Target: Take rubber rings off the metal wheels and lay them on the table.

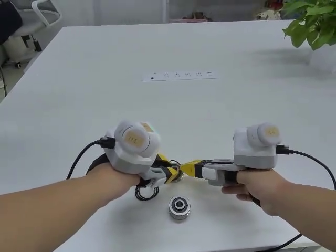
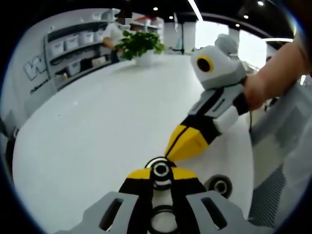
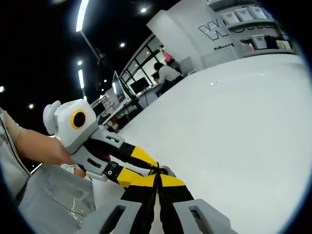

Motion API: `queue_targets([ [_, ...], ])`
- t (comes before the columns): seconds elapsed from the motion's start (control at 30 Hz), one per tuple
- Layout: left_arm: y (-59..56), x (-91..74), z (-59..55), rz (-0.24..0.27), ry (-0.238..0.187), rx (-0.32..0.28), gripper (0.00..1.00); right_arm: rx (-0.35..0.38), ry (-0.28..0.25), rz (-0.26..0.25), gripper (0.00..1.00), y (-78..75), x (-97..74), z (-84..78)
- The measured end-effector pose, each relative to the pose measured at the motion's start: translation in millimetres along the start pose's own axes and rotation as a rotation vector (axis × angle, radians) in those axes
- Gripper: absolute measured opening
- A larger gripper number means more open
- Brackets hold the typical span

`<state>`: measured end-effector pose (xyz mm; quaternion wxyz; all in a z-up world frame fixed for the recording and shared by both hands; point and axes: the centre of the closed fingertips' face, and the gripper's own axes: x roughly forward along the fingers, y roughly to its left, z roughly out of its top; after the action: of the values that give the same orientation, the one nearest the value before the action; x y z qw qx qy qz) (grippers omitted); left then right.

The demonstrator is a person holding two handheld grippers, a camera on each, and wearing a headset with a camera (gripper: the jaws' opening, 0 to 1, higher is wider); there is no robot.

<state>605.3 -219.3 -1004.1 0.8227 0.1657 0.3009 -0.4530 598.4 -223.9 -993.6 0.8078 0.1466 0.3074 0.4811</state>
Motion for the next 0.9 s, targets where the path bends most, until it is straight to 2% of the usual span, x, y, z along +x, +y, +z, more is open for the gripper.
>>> queue_targets([
  [0.37,-0.7,-20.4,8.4,-0.019,-0.036,0.019,0.22,-0.004,-0.009,0.004,0.00,4.5,-3.8,8.1],
  [0.5,-1.6,-30.2,10.2,-0.028,-0.052,-0.014,0.28,-0.008,-0.010,0.007,0.00,6.6,-5.5,9.6],
  [0.7,-5.9,-46.9,14.3,-0.042,-0.080,-0.012,0.36,-0.006,-0.014,0.017,0.00,12.5,-6.5,13.9],
  [0.9,-6.8,-64.0,8.8,-0.043,-0.081,-0.004,0.43,-0.015,-0.020,0.036,0.00,22.8,-4.4,20.1],
])
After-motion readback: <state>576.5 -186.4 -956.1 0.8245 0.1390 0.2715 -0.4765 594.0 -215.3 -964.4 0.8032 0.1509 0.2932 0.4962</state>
